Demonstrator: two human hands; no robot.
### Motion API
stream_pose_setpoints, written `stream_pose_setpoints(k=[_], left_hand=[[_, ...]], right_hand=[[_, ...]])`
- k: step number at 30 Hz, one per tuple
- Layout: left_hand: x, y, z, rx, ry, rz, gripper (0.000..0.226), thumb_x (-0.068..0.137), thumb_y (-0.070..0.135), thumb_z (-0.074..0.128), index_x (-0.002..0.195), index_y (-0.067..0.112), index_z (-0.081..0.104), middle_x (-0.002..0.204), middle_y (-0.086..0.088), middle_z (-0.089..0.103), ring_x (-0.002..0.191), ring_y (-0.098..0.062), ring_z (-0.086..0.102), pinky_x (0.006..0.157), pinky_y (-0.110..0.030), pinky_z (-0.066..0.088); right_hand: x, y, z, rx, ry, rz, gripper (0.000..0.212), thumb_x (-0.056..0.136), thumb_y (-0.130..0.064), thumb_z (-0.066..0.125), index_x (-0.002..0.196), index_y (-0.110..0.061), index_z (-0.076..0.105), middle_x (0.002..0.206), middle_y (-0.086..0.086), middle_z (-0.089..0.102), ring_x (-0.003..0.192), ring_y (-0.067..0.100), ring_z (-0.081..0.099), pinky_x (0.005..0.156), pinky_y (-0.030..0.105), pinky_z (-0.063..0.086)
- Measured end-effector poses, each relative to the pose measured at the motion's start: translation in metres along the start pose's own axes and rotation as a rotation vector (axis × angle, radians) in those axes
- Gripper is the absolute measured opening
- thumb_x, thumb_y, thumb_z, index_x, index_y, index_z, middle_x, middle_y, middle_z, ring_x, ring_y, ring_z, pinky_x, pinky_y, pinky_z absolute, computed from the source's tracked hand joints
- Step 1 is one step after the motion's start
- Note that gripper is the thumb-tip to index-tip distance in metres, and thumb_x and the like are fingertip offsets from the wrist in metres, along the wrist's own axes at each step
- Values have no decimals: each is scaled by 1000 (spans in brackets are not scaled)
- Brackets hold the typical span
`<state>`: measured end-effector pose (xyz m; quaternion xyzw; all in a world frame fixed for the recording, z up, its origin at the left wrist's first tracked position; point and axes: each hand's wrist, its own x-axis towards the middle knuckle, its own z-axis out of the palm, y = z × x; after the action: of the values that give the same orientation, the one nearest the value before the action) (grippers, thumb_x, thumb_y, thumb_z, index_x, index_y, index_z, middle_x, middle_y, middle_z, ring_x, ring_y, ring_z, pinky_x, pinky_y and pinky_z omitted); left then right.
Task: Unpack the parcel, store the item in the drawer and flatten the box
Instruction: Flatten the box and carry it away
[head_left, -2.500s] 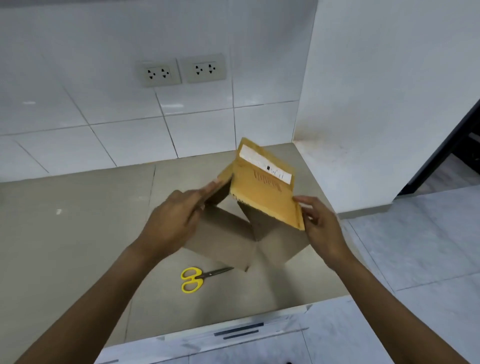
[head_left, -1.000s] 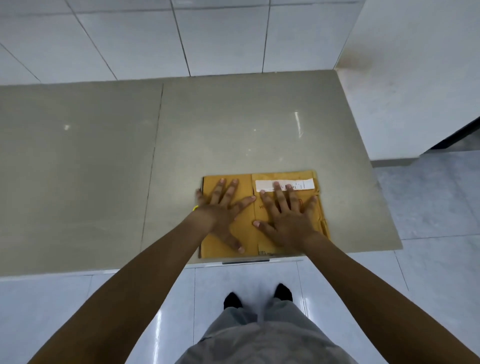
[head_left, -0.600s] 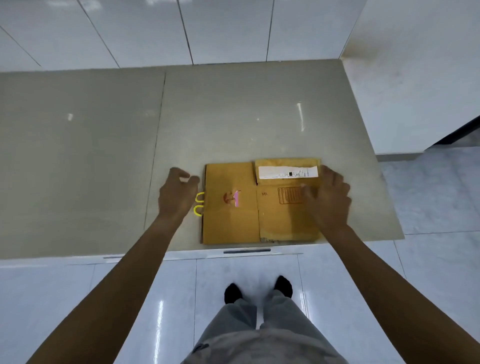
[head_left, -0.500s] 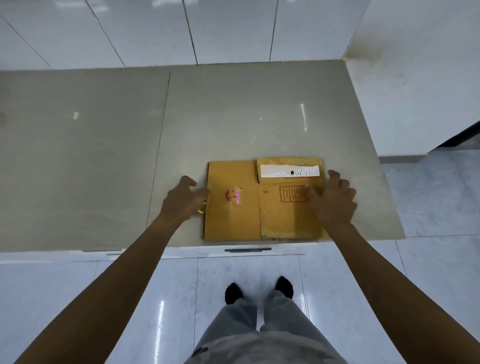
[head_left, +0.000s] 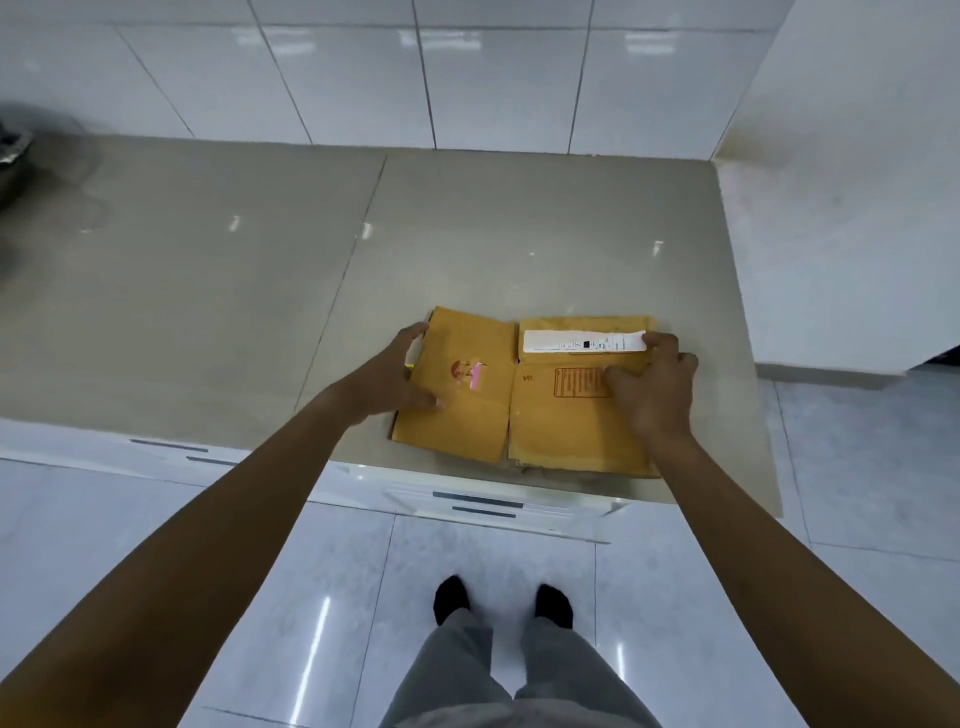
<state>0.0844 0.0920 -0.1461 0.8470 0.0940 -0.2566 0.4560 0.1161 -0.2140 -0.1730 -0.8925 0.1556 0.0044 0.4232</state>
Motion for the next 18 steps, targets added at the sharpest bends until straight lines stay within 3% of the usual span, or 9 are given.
stream_pose_setpoints(k=[3,8,15,18], left_hand=[[-4,7,9,139,13,14,99,76,23,81,150,32,16,152,-6,29,123,-31,47,98,-46,47],[-13,22,28,472,42,96,90,79,38,76,150,35,20,148,-8,39,122,-34,49,97,-39,43],[-38,45,62,608,116,220,86,80,45,73,149,37,22,139,-10,50,116,-33,52,95,-43,46],[-55,54,76,696,111,288,89,75,54,73,147,43,21,137,-7,51,123,-29,42,100,-44,42]], right_hand=[[3,3,-12,30,-4,-62,56,80,-25,69,129,-21,41,128,7,37,91,16,45,78,31,43],[5,14,-40,44,29,-148,54,82,-24,64,131,-20,43,128,5,37,91,12,46,78,30,44],[-9,32,-83,151,109,-149,42,90,-20,47,132,-19,47,129,4,40,94,11,46,82,28,41],[-23,45,-106,167,151,-119,40,91,-19,45,131,-19,47,131,4,40,94,11,46,81,28,41]])
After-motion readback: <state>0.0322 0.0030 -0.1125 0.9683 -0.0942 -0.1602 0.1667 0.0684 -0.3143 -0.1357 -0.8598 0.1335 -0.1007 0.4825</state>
